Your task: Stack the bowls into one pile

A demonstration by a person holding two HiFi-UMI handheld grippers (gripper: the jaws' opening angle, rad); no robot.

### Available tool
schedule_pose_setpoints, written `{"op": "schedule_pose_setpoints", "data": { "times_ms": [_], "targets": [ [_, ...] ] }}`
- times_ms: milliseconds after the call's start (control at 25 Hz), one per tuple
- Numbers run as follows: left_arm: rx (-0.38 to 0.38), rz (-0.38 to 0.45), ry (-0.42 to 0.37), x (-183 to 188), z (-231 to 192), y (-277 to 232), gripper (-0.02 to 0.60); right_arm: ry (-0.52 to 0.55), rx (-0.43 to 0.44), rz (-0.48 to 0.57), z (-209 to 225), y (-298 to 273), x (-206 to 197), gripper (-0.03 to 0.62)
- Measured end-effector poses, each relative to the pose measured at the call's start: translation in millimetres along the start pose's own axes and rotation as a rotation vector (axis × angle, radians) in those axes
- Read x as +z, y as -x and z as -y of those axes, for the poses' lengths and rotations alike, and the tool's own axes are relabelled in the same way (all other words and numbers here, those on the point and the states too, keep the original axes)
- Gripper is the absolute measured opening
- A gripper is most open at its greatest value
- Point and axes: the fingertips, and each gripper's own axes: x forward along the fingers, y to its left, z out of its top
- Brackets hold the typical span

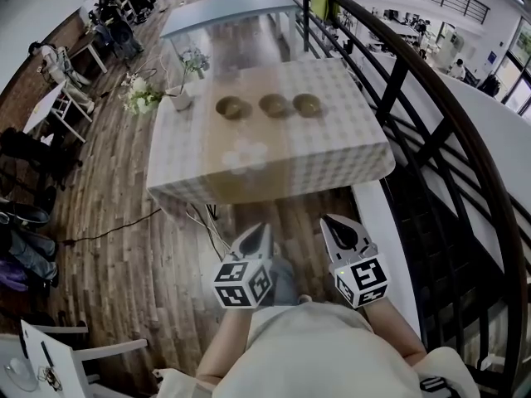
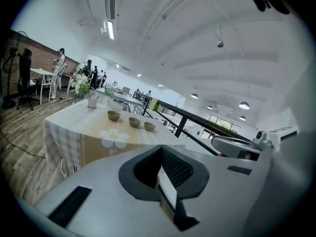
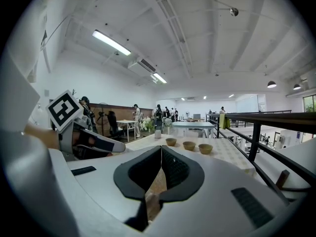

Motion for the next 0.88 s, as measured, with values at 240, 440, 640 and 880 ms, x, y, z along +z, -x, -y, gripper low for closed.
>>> {"op": "schedule_pose_setpoints", "data": {
  "times_ms": [240, 440, 640, 880],
  "targets": [
    [-0.014, -0.004, -0.008, 26, -21, -36, 0.003, 0.009, -0.017, 0.002, 20, -41, 13, 0.002],
    [-0.011, -0.005, -0.004, 51, -48, -67, 0.003, 0.011, -0.007, -0.004, 33, -87, 21, 0.002],
    [-0.004, 0.003, 0.010, 82, -82, -98, 0.003, 0.010, 0.009, -0.001, 43, -142, 36, 0.002],
    [0.017, -0.004, 0.016, 112, -118, -127, 0.003, 0.011, 0.023, 0.005, 52, -196, 53, 0.002]
  ]
}}
